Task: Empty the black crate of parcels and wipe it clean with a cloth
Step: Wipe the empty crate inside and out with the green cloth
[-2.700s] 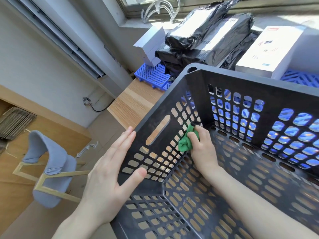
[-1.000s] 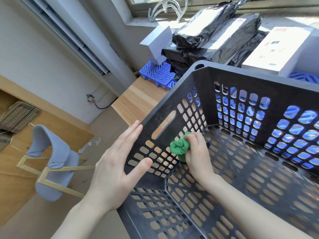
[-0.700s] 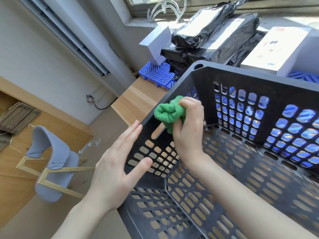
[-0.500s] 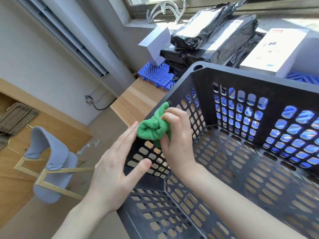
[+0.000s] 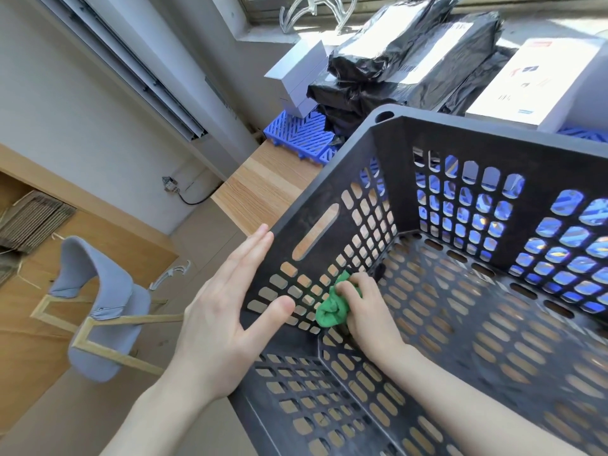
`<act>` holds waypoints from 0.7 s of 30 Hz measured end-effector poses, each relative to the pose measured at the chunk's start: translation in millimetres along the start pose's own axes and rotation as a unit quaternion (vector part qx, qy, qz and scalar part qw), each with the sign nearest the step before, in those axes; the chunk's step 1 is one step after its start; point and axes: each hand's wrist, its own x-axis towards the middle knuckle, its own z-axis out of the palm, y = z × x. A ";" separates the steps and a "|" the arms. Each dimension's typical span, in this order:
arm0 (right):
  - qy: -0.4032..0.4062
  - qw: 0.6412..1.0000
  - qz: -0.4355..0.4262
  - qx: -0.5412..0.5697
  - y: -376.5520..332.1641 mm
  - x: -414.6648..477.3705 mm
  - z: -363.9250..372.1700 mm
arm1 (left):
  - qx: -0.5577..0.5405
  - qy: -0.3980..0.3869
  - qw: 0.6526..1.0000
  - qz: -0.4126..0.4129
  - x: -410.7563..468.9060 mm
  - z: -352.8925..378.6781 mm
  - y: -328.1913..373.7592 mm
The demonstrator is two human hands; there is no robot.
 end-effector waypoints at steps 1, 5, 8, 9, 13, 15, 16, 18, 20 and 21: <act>0.008 1.000 0.006 0.017 -4.2 3.1 -1.2 | -0.001 0.001 1.000 0.001 -0.3 0.0 -0.2; 0.106 0.990 -0.011 0.089 -26.9 13.2 -15.8 | -0.007 0.004 1.000 0.002 -0.4 0.0 -1.3; 0.174 0.974 -0.046 0.138 -61.3 34.6 -34.8 | -0.016 0.008 1.000 0.008 0.6 0.9 -3.1; 0.198 0.967 -0.063 0.146 -73.2 44.5 -39.5 | -0.020 0.007 1.000 0.009 0.8 1.3 -3.1; 0.254 0.956 -0.092 0.116 -95.7 63.1 -43.8 | -0.035 0.012 0.999 -0.001 -0.2 0.3 -3.6; 0.252 0.959 -0.119 0.053 -82.7 52.2 -32.4 | -0.037 0.014 0.999 -0.005 -0.9 -0.6 -2.4; 0.241 0.960 -0.139 0.027 -73.3 44.7 -24.7 | -0.036 0.013 0.999 -0.005 -0.8 -0.8 -1.9; 0.204 0.965 -0.163 0.001 -53.4 29.7 -9.7 | -0.031 0.012 0.999 -0.003 -0.6 -0.9 -1.0; 0.139 0.976 -0.166 -0.023 -31.7 12.6 2.9 | -0.028 0.012 1.000 -0.003 -0.7 -0.9 -1.0; 0.093 0.981 -0.165 -0.046 -19.8 2.5 8.1 | -0.026 0.012 1.000 -0.003 -1.0 -0.8 -1.2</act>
